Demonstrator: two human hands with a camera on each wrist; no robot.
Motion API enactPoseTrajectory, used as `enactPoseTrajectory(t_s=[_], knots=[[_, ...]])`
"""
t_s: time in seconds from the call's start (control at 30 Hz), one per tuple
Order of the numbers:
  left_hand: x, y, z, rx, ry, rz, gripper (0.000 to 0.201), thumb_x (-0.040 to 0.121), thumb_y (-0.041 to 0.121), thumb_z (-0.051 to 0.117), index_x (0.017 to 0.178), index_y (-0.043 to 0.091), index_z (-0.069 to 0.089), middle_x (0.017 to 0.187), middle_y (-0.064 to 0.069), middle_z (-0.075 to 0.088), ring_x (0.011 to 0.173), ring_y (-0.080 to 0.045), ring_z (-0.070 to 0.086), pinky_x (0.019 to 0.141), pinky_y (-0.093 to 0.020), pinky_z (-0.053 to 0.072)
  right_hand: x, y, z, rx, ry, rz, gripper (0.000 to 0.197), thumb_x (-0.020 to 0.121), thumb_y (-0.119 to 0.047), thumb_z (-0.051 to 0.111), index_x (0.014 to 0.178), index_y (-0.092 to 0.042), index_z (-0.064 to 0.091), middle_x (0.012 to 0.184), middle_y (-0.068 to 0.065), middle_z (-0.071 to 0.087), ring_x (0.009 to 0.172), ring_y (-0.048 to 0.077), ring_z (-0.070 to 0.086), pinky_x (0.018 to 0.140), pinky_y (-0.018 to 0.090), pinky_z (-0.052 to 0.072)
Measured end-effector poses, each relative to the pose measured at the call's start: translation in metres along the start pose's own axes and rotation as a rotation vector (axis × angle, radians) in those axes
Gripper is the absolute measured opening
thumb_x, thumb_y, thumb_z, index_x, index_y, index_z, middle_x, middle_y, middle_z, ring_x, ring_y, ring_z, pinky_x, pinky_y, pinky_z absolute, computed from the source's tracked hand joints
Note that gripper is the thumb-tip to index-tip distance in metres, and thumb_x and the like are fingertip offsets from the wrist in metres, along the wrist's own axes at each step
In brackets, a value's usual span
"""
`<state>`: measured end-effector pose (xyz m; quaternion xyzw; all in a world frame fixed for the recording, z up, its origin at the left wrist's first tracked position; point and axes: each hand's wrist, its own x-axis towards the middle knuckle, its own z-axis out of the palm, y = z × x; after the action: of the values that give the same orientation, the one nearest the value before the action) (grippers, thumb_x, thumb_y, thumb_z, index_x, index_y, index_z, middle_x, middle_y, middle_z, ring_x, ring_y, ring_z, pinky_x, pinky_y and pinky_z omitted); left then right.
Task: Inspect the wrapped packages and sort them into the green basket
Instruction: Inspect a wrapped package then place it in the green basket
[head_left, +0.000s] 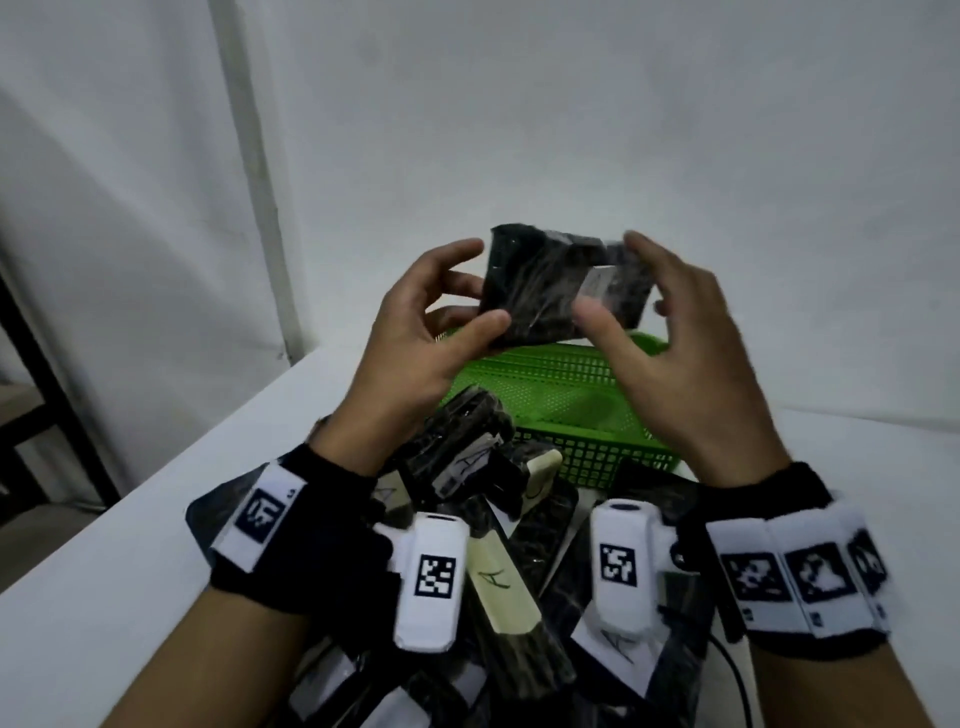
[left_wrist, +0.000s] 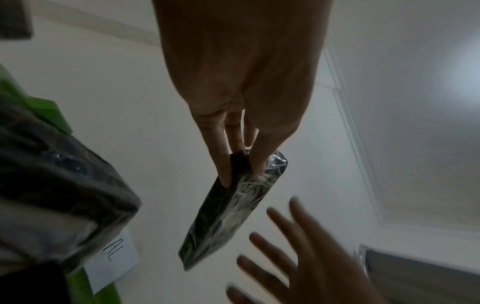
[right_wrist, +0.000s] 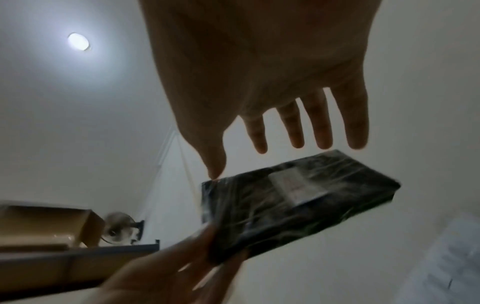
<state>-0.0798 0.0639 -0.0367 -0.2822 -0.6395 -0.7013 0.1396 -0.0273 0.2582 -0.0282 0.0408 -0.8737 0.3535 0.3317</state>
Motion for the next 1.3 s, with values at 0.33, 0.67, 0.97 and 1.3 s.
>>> enactPoseTrajectory(t_s=[0.33, 0.67, 0.97, 1.3], knots=[[-0.009, -0.003, 0.019, -0.088, -0.271, -0.025, 0.041, 0.092, 0.008, 0.055, 0.133, 0.007, 0.058, 0.136, -0.019, 0.052, 0.12, -0.027, 0.061, 0.096, -0.042, 0.055, -0.002, -0.002, 0.013, 0.385, 0.107, -0.052, 0.049, 0.083, -0.039, 0.065, 0.13, -0.036, 0.054, 0.127, -0.017, 0.066, 0.098, -0.008, 0.069, 0.077, 0.038, 0.064], [-0.006, 0.008, 0.009, -0.153, -0.158, -0.304, 0.054, 0.091, 0.048, 0.063, 0.14, 0.029, 0.049, 0.132, -0.008, 0.062, 0.105, -0.029, 0.072, 0.08, -0.042, 0.06, -0.013, -0.013, 0.018, 0.521, -0.223, -0.195, 0.051, 0.089, -0.009, 0.073, 0.132, -0.029, 0.053, 0.132, -0.023, 0.06, 0.122, 0.001, 0.061, 0.088, 0.02, 0.056], [-0.011, 0.006, 0.006, -0.03, -0.358, -0.143, 0.07, 0.079, 0.007, 0.069, 0.14, 0.033, 0.047, 0.137, 0.005, 0.059, 0.108, -0.02, 0.069, 0.088, -0.037, 0.056, 0.003, 0.003, 0.008, 0.766, -0.161, 0.157, 0.094, 0.063, -0.06, 0.074, 0.148, -0.039, 0.039, 0.142, -0.003, 0.059, 0.123, 0.013, 0.063, 0.103, 0.047, 0.051], [-0.013, -0.002, 0.011, 0.13, -0.439, -0.076, 0.068, 0.088, 0.009, 0.064, 0.143, 0.036, 0.035, 0.143, 0.01, 0.052, 0.124, -0.015, 0.059, 0.097, -0.039, 0.054, 0.002, 0.004, 0.008, 0.635, -0.084, 0.025, 0.086, 0.067, -0.049, 0.078, 0.145, -0.038, 0.042, 0.126, -0.003, 0.069, 0.113, 0.016, 0.069, 0.099, 0.045, 0.055]])
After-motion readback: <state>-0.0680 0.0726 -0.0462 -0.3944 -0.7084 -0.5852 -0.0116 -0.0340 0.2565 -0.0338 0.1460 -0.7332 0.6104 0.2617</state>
